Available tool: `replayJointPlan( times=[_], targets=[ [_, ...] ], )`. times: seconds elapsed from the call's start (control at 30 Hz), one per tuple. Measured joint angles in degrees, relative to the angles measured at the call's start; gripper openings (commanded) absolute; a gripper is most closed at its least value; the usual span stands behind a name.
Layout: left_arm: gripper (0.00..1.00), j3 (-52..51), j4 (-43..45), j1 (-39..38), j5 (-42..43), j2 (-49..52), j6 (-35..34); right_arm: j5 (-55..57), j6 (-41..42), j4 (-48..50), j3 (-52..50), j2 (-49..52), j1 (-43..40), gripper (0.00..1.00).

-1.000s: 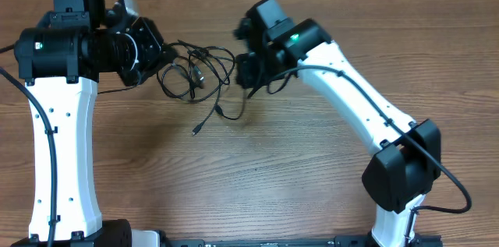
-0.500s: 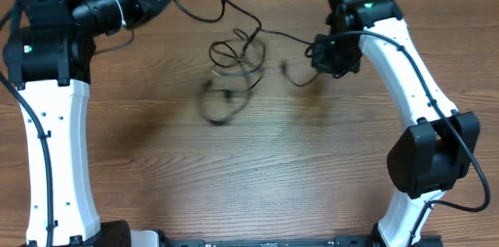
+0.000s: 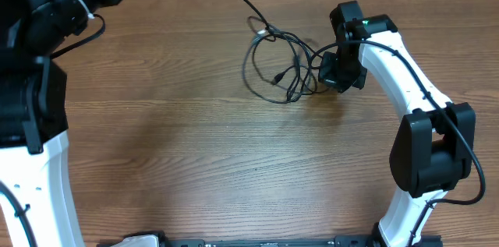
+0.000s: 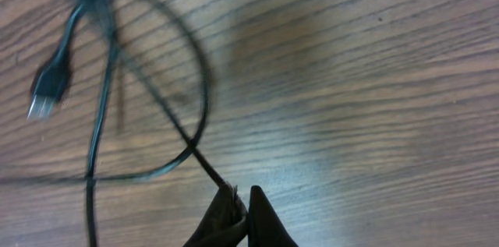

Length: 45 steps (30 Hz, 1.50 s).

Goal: Untangle cables

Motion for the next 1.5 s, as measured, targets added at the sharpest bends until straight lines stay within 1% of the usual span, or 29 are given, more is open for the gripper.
replayJointPlan(
  times=[0.27,0.33,0.43,0.5,0.57,0.63,0.7,0.77,0.8,0.83,0.9,0.97,1.0,1.03,1.07,1.1,1.13,1.17,1.23,1.27,1.3,1.4,1.5],
  targets=[
    [0.04,0.1,-0.8,0.3,-13.6,0.2,0.3,6.2,4.7,-1.8,-0.2,0.0,-0.2,0.04],
    [0.04,0.2,-3.2,1.3,-19.5,0.2,0.5,9.6,7.5,-3.2,-0.3,0.0,-1.2,0.04],
    [0.04,0.3,-10.2,2.4,-28.3,0.2,0.9,12.0,9.4,-3.1,-1.1,0.0,-4.3,0.04],
    [0.04,0.3,-15.1,2.7,-35.6,0.2,0.9,12.3,10.1,-2.6,-1.9,0.0,-6.4,0.04],
    [0.04,0.3,-17.4,2.7,-41.1,0.3,1.3,12.0,10.3,-2.3,-2.7,0.0,-8.4,0.04],
    [0.04,0.3,-17.9,2.7,-44.0,0.5,2.2,10.9,9.9,-1.9,-3.4,0.0,-10.5,0.04],
    [0.04,0.3,-17.8,2.7,-43.2,1.0,4.2,8.5,8.2,-1.4,-3.7,0.0,-11.8,0.04],
    [0.04,0.3,-17.2,2.7,-38.8,1.6,5.3,4.6,5.2,-0.1,-3.7,0.0,-12.1,0.05],
    [0.04,0.3,-17.1,2.7,-38.1,1.7,5.5,1.7,3.0,0.4,-3.7,0.0,-11.9,0.05],
    [0.04,0.3,-16.2,2.7,-33.4,2.4,6.1,-1.5,0.8,0.7,-3.7,0.0,-11.7,0.05],
    [0.04,0.3,-14.6,2.7,-26.4,3.2,6.3,-9.0,-4.9,1.0,-3.7,0.0,-11.0,0.05],
    [0.04,0.3,-14.1,2.6,-21.8,3.7,6.2,-17.0,-10.6,1.0,-3.7,0.0,-9.9,0.11],
    [0.04,0.3,-14.1,2.4,-19.7,3.8,6.0,-21.1,-13.8,1.0,-3.7,0.0,-9.1,0.17],
    [0.04,0.3,-14.1,2.1,-18.0,3.9,5.8,-27.4,-18.0,0.9,-3.7,0.0,-7.6,0.3],
    [0.04,0.3,-14.1,1.7,-16.9,3.9,5.8,-30.6,-20.4,0.9,-3.7,0.0,-6.6,0.41],
    [0.04,0.3,-14.1,1.0,-15.7,3.9,5.7,-34.0,-23.0,1.5,-3.7,0.0,-5.2,0.59],
    [0.04,0.3,-14.1,0.2,-14.8,3.9,5.6,-36.6,-24.9,2.3,-3.7,0.0,-3.8,0.66],
    [0.04,0.3,-14.0,-0.6,-14.0,3.9,5.6,-39.1,-26.0,3.6,-3.7,0.0,-2.2,0.69],
    [0.04,0.3,-14.1,-2.5,-12.8,3.9,5.6,-42.6,-27.0,7.1,-3.7,0.0,1.1,0.69],
    [0.04,0.3,-14.1,-3.8,-12.1,3.9,5.6,-44.7,-26.1,10.6,-3.7,0.0,4.4,0.68],
    [0.04,0.3,-14.0,-4.6,-11.7,3.9,5.6,-45.3,-25.1,11.9,-3.8,0.0,5.6,0.68],
    [0.04,0.3,-14.3,-5.8,-11.2,3.9,5.6,-45.4,-19.6,19.9,-4.0,0.1,9.8,0.7],
    [0.04,0.3,-16.3,-6.0,-11.6,3.9,5.6,-45.4,-14.9,24.5,-4.0,0.1,13.7,0.73]
  ],
)
